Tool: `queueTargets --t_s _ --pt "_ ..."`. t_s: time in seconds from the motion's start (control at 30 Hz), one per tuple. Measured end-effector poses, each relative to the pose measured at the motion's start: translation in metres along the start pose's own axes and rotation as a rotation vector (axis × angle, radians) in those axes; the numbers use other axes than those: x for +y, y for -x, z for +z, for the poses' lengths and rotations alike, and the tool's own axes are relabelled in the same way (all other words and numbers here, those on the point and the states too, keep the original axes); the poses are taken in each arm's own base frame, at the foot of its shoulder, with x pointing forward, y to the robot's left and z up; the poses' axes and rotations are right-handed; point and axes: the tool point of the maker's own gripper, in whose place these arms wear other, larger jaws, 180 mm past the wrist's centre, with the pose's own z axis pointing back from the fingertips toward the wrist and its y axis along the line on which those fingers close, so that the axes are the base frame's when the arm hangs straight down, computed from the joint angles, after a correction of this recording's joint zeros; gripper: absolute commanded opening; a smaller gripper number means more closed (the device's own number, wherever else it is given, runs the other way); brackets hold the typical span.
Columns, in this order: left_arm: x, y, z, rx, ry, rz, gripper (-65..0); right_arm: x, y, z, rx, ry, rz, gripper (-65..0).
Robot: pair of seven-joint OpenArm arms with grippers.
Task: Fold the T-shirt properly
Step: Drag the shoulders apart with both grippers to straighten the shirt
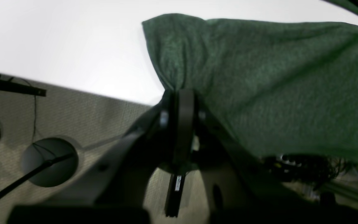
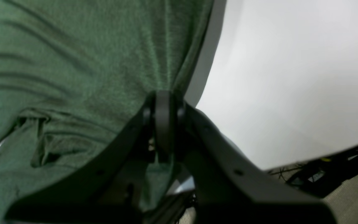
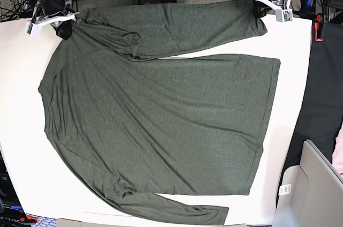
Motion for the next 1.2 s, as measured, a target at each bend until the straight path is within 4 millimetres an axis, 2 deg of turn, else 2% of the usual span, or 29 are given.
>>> queueTargets --t_s 0.07,0.2,0.33,0.47,0.53,0.7,0.8,0.9,1.2 --pt "0.002 0.004 0.002 0.014 -0.004 -0.005 -65.0 -0.002 0.000 0.008 0.001 0.005 0.011 -64.8" --pt "0.010 0.028 0.008 0.099 -0.033 -0.006 -65.0 -0.004 0.008 0.017 0.027 0.013 0.022 -64.8" --pt "0.008 0.018 0.010 0.069 -0.024 -0.025 -65.0 0.005 0.019 0.029 0.060 -0.043 0.064 -64.8" --pt "0.011 0.011 0.015 0.058 -0.033 -0.025 -65.0 -0.008 0.002 0.031 0.012 -0.005 0.071 -64.8" --pt "0.014 -0.003 0.018 0.018 -0.046 -0.030 -65.0 -0.005 -0.005 0.027 -0.008 -0.012 0.068 -64.8" --pt "0.004 -0.046 0.018 -0.101 -0.022 -0.048 -65.0 0.013 -0.027 0.018 -0.074 -0.075 0.038 -64.8" --pt "0.001 -0.058 0.014 -0.127 -0.019 -0.045 -65.0 0.019 -0.037 0.013 -0.103 -0.089 0.040 -64.8" --pt "-0.005 -0.078 0.008 -0.177 -0.006 -0.042 -65.0 0.024 -0.046 0.008 -0.131 -0.103 0.039 -64.8" --pt "-0.026 -0.146 -0.008 -0.315 0.043 -0.039 -65.0 0.023 -0.049 -0.001 -0.140 -0.102 0.023 -64.8"
